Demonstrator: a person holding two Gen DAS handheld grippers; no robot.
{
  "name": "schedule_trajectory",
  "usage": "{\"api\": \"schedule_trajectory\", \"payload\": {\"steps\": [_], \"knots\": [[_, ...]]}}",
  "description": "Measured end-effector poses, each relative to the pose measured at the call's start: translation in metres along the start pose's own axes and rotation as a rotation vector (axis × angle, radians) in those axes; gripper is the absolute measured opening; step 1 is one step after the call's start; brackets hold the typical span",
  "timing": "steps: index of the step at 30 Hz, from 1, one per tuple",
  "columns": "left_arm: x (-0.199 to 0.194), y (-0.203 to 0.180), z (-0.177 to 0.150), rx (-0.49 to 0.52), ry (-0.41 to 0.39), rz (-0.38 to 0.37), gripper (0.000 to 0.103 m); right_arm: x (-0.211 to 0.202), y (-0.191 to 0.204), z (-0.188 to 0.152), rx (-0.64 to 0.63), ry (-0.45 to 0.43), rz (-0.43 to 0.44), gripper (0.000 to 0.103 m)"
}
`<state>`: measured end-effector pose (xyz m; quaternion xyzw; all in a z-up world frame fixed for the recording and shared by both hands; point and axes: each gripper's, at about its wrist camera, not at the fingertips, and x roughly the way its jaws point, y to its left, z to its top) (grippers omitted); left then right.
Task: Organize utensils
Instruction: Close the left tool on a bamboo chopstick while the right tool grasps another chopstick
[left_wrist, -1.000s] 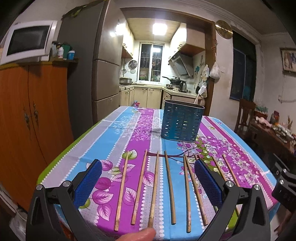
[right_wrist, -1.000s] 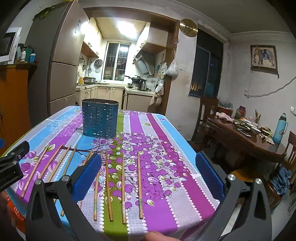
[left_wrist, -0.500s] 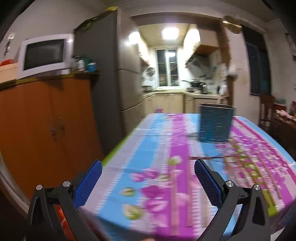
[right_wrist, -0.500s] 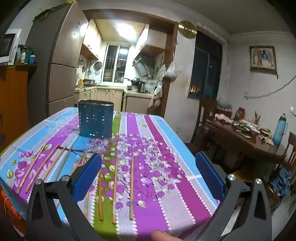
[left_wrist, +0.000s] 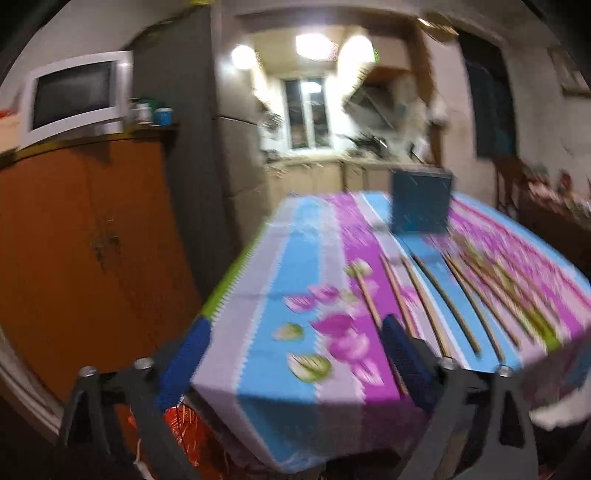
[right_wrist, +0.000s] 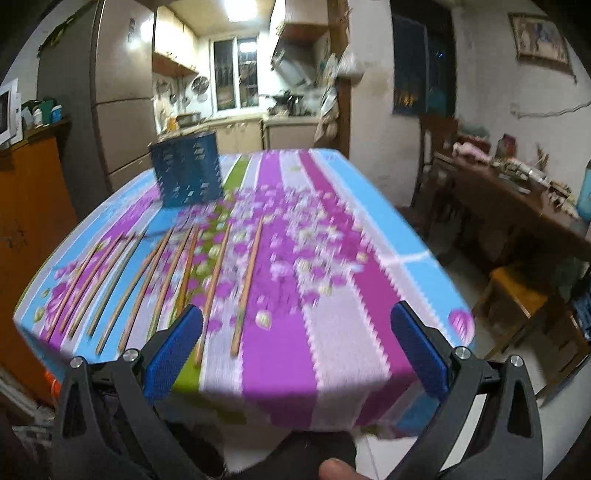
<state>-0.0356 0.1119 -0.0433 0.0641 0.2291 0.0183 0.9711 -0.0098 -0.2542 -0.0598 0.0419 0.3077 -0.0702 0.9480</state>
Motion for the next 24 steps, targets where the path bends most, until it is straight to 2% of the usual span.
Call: {"api": "schedule_trajectory", "payload": {"steps": [2,6,7,9,11,15,17,24], "knots": [[0.007,-0.013,-0.011,0.021,0.041,-0.052,0.07,-0.003,0.004,-0.009,-0.022,0.004,0.002,0.098],[0.018,-0.028,-0.031,-0.013,0.114,-0.171,0.036,0.001,0.008,-0.025,-0.043,0.045,0.038,0.098],[0.021,-0.031,-0.034,-0.015,0.119,-0.164,0.034,0.002,0.009,-0.027,-0.041,0.057,0.045,0.098],[0.027,-0.038,-0.043,-0.008,0.122,-0.142,0.02,0.005,0.008,-0.031,-0.033,0.069,0.057,0.094],[0.032,-0.044,-0.046,0.011,0.139,-0.152,0.014,0.007,0.007,-0.032,-0.028,0.076,0.058,0.092],[0.031,-0.057,-0.051,0.054,0.119,-0.19,0.014,0.006,0.006,-0.033,-0.03,0.057,0.058,0.088],[0.034,-0.058,-0.051,0.055,0.116,-0.188,0.014,0.007,0.008,-0.034,-0.041,0.055,0.07,0.077],[0.046,-0.062,-0.055,0.06,0.12,-0.192,0.014,0.01,0.029,-0.04,-0.156,0.052,0.101,0.049]]}}
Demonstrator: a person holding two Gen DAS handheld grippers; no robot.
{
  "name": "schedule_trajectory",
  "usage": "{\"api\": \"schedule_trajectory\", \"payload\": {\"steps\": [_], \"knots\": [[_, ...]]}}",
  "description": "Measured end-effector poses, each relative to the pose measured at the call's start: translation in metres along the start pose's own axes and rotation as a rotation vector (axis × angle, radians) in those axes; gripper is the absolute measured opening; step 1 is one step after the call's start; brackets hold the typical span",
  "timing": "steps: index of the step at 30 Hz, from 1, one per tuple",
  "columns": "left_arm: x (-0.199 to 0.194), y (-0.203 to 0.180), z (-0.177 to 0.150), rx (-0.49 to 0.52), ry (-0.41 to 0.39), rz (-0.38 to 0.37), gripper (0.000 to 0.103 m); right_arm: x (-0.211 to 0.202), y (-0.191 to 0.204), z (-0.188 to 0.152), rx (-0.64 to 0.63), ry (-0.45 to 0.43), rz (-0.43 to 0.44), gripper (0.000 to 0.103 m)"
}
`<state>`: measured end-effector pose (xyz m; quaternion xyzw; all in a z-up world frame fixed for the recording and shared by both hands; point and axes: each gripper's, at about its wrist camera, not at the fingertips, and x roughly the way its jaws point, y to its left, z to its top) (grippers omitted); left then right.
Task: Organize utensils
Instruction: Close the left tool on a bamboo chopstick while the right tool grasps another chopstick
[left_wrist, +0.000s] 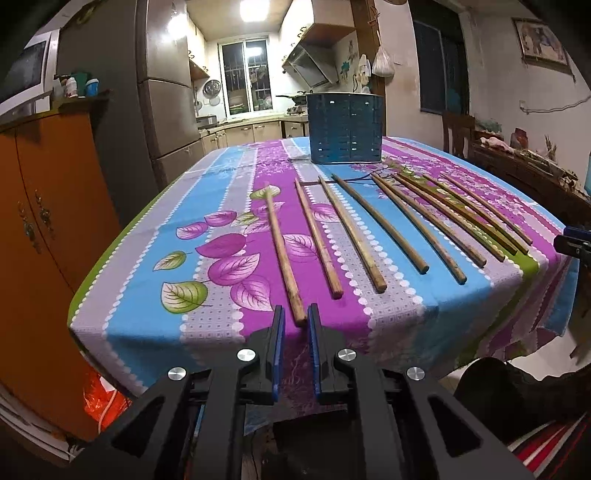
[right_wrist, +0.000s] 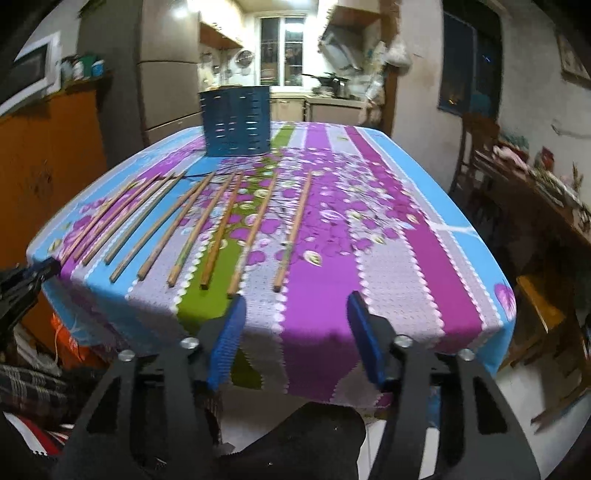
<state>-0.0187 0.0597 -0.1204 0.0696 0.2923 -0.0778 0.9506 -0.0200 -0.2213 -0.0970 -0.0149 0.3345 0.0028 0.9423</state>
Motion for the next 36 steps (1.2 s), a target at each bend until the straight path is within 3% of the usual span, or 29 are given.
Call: {"api": "schedule_trajectory", "payload": {"steps": [5,8,27,36], "knots": [[0.004,0.001,0.0,-0.013,-0.013,-0.003,0.014,0.004,0.019,0.0,-0.093,-0.034,0.014,0.024],[0.005,0.0,-0.001,-0.009,-0.025,-0.001,0.011,0.01,0.023,-0.001,-0.101,-0.033,0.031,0.015],[0.006,-0.004,-0.002,0.018,-0.049,0.005,0.008,0.022,0.045,0.006,-0.146,-0.061,0.128,0.013],[0.006,-0.004,-0.002,0.015,-0.048,0.002,0.009,0.042,0.053,0.009,-0.144,-0.022,0.143,0.013]]}}
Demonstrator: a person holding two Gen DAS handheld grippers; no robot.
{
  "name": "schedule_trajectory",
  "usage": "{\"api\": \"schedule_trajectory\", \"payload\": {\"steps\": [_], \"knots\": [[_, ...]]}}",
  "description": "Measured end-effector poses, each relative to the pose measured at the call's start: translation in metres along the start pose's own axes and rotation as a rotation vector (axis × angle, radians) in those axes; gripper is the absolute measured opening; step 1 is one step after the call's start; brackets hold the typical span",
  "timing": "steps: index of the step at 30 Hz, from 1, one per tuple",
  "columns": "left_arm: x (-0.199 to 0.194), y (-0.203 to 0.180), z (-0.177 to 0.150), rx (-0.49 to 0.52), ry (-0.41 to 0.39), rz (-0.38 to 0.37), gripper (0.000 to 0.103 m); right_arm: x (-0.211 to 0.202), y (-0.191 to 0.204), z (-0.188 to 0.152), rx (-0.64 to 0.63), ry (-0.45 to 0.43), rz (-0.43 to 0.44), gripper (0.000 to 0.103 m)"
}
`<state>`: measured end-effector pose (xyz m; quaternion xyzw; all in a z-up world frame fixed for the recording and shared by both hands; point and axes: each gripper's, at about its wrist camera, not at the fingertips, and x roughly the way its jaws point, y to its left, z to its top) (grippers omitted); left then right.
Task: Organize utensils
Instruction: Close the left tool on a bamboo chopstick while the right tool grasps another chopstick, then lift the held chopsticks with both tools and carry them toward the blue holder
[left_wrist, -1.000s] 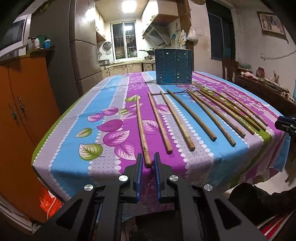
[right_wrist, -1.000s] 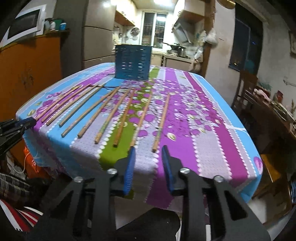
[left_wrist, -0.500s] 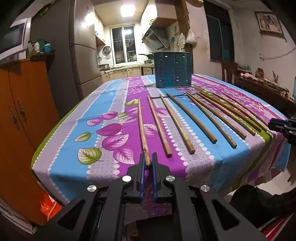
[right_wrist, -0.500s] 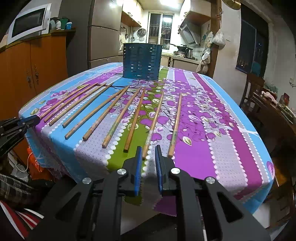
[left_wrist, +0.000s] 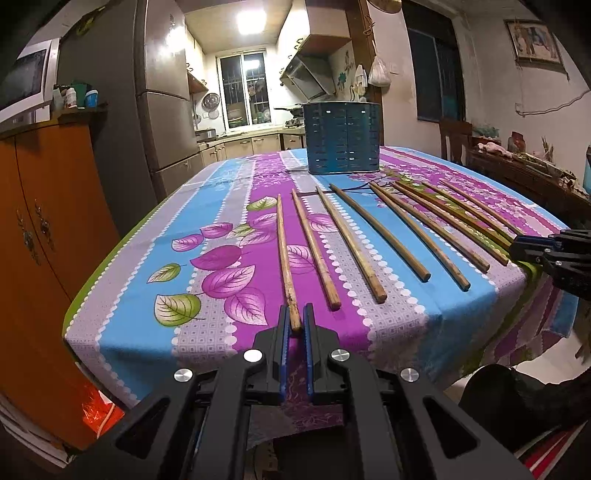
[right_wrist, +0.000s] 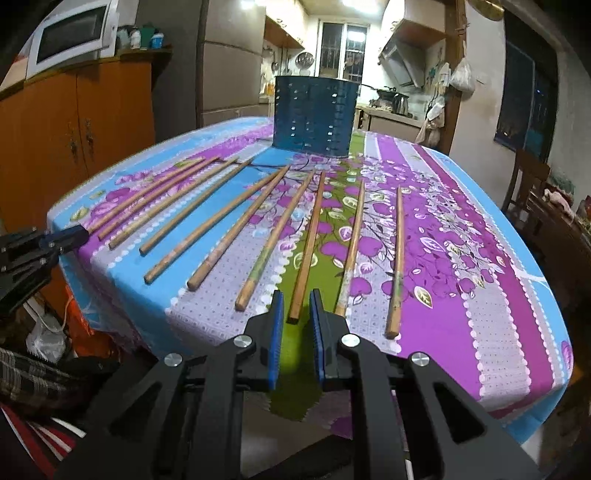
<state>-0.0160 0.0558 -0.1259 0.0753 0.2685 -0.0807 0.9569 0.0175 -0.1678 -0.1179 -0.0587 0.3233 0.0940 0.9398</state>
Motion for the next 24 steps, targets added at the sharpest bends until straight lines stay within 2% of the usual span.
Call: {"api": "schedule_trajectory", "payload": {"steps": [4,6,10,17,24], "knots": [[0.0,0.0,0.0,-0.001,-0.001,0.002,0.009,0.001,-0.006,0.0,0.059,0.005,0.024,0.013],[0.0,0.0,0.0,-0.003,-0.001,0.001,0.008,0.001,-0.006,-0.001,0.078,0.0,0.037,0.007],[-0.001,0.0,0.0,-0.004,-0.002,0.002,0.008,0.0,-0.008,-0.002,0.123,-0.014,0.057,0.006],[-0.005,0.0,0.006,0.004,-0.031,0.002,0.008,-0.014,-0.016,0.006,0.186,-0.09,0.054,0.005],[-0.008,0.003,0.009,0.008,-0.046,0.016,0.008,-0.034,-0.017,0.015,0.183,-0.166,0.029,0.005]]}}
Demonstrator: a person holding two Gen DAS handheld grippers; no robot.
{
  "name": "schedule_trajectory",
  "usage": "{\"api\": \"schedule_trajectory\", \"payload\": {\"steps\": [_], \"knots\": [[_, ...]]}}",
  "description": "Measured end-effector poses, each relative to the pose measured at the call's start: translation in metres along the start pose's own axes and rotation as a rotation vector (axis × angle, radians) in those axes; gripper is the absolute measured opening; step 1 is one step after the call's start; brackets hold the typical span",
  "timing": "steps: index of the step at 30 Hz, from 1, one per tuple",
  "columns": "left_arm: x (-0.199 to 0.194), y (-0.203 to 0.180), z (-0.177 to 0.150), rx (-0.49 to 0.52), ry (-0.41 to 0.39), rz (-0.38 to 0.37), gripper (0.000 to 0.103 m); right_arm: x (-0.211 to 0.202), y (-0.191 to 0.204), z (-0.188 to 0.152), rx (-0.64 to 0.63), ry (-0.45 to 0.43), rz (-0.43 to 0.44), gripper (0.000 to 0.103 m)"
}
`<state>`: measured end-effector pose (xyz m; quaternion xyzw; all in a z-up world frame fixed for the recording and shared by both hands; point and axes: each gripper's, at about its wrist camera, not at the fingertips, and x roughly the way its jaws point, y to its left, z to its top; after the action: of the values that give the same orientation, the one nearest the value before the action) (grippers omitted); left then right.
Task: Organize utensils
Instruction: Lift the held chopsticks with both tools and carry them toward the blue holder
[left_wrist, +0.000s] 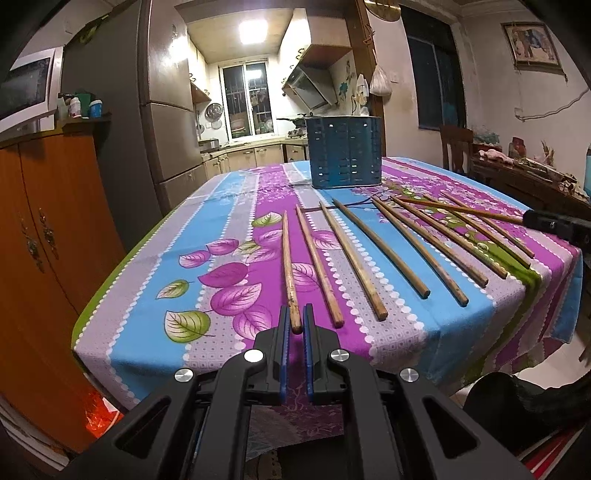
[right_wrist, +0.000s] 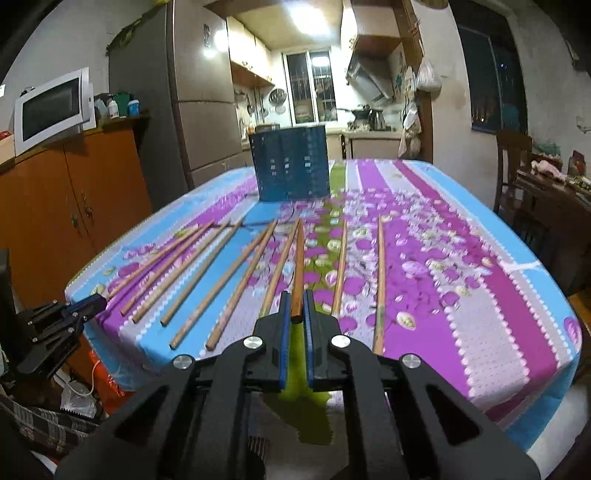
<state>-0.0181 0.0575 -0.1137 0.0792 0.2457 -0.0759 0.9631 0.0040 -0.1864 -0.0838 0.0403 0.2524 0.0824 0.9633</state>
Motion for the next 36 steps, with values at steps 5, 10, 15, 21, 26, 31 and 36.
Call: {"api": "schedule_trajectory", "payload": {"steps": [5,10,15,21,26,31,36], "knots": [[-0.006,0.001,0.003,0.004,-0.02,0.005,0.008,-0.017,-0.001,0.012,0.0,-0.057,-0.002,0.005],[-0.013,0.002,0.009,0.004,-0.048,0.009,0.008,-0.03,-0.002,0.024,-0.004,-0.106,-0.005,0.005],[-0.022,0.009,0.025,-0.014,-0.096,0.007,0.008,-0.038,-0.002,0.035,-0.018,-0.143,-0.001,0.005],[-0.031,0.02,0.052,-0.038,-0.156,0.005,0.007,-0.047,-0.002,0.058,-0.031,-0.213,0.004,0.005],[-0.032,0.028,0.076,-0.046,-0.187,0.0,0.007,-0.052,-0.002,0.081,-0.058,-0.273,-0.01,0.005],[-0.034,0.035,0.098,-0.052,-0.206,-0.015,0.007,-0.049,-0.002,0.095,-0.08,-0.292,-0.011,0.005],[-0.034,0.043,0.119,-0.062,-0.214,-0.035,0.007,-0.043,-0.002,0.108,-0.098,-0.291,0.004,0.005]]}}
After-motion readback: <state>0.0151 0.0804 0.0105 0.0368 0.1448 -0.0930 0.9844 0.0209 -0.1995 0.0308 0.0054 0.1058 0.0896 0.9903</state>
